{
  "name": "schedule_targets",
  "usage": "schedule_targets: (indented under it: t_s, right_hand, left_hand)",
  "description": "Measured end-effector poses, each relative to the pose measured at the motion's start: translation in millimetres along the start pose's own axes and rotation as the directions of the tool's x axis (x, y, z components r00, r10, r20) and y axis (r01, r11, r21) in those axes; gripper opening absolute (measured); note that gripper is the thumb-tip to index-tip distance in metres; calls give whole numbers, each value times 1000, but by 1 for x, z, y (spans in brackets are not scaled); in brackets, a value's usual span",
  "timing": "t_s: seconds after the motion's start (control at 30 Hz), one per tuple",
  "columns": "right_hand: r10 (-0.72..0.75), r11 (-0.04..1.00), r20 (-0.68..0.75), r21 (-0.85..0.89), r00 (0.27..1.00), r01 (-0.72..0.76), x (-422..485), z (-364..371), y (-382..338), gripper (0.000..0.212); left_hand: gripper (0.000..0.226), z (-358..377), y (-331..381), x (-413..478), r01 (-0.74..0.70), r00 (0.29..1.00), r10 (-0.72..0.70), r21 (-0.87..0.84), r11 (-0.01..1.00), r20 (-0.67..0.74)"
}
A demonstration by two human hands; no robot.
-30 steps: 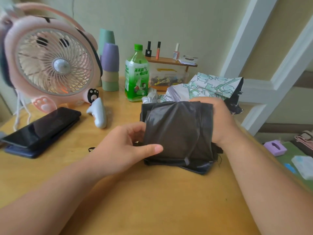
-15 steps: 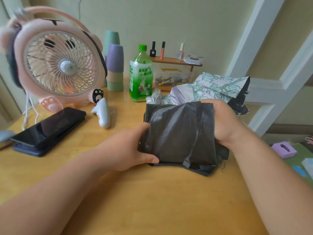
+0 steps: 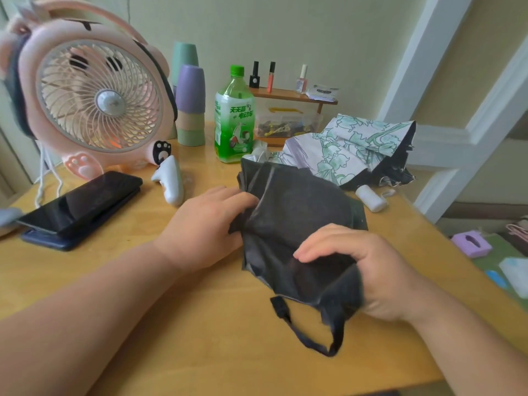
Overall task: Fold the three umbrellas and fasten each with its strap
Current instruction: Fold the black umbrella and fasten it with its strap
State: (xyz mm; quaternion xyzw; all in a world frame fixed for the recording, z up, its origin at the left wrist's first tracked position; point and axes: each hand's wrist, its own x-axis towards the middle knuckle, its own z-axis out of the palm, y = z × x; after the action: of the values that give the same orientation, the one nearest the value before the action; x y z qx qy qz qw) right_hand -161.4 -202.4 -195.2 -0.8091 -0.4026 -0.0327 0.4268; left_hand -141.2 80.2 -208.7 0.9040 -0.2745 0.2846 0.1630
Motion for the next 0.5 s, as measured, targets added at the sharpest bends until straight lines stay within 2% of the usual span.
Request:
schedule_targets:
  t_s: [0.1,0.2,0.23,0.3,0.37,0.4,0.43,0.47,0.5]
  right_hand:
    - [-49,998,-106,31,993,53,6,-13,-10,49]
    - [-152,984,-157,-115,976,135,19,-35,-30,51]
    - [-178,972,-156,-180,971,150,23,-40,-39,50]
    - [-178,979,-192,-133,965,154,22,-48,-38,38]
    - [-91,996,-158,4,983,93,24,-38,-33,15]
    - [5,995,-83,101,997,3,21,-31,-29,15]
    - [26,995,-13,96,1000,-25,17,-25,-22,14]
    - [9,1000,35,20,999,-10,7,-22,-14,14]
    - [65,997,67,-39,996,-63,2,-18,-10,25]
  left_hand:
    - [45,-12,5,11,-38,994,43,57,998,-103]
    - [35,-44,9,38,-145,941,206,229,963,-268]
    - [29,-55,11,48,-169,913,256,274,947,-318]
    - [26,-68,15,63,-182,885,288,297,937,-366]
    - [30,-64,15,64,-162,922,238,253,954,-305]
    - [32,-54,13,58,-142,949,195,215,966,-248]
    - [34,-43,11,49,-109,974,139,165,980,-178]
    - [35,-31,10,37,-67,992,78,110,992,-98]
    - [35,-19,10,26,-6,1000,7,59,998,-11]
